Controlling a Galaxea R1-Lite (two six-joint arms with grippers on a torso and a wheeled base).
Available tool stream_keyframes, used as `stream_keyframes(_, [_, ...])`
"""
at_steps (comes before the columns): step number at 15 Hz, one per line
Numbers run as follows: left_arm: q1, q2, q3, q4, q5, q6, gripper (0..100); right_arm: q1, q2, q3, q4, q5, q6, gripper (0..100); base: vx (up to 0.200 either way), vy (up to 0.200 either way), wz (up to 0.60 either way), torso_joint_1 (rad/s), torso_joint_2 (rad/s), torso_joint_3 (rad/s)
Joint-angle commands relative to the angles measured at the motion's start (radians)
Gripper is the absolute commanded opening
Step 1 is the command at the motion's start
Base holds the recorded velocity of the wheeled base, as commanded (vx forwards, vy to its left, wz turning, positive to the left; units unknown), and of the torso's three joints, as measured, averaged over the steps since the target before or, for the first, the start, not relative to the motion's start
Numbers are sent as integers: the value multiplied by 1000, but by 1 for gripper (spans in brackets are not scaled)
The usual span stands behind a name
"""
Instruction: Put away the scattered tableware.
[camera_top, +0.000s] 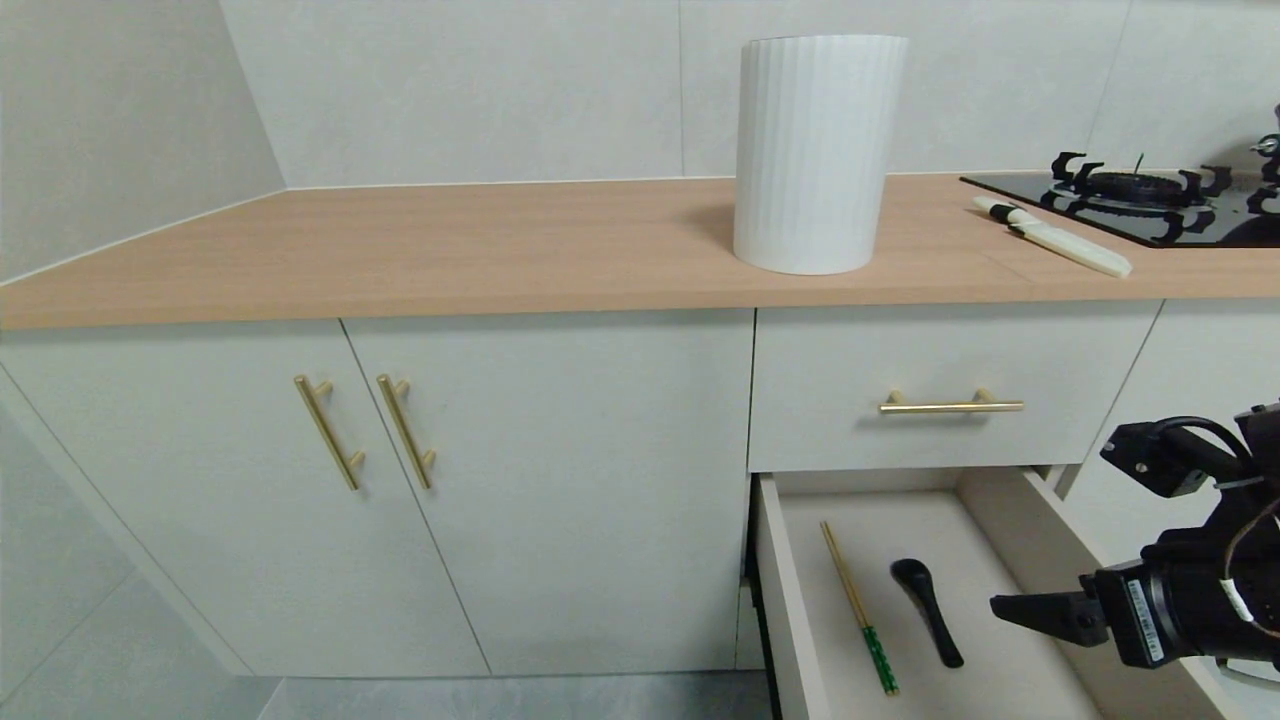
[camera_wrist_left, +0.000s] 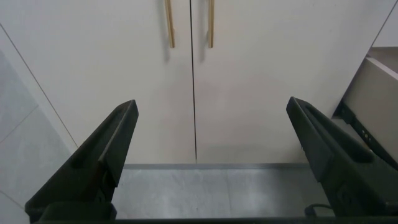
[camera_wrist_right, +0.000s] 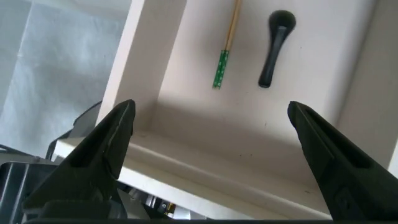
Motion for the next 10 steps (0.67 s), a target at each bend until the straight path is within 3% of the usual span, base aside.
stream_keyframes(1, [0,0,0,0,0,0,100,14,-8,0,19,-1,-2,100,-200,0,0,2,-7,7])
stream_keyframes(4, [0,0,0,0,0,0,100,35,-13,2,68,1,-45,100,-200,0,0,-2,-1,5])
stream_keyframes(10, [0,0,0,0,0,-2,100,98,42,48,87,7,-83,100,0,0,0,0,0,0])
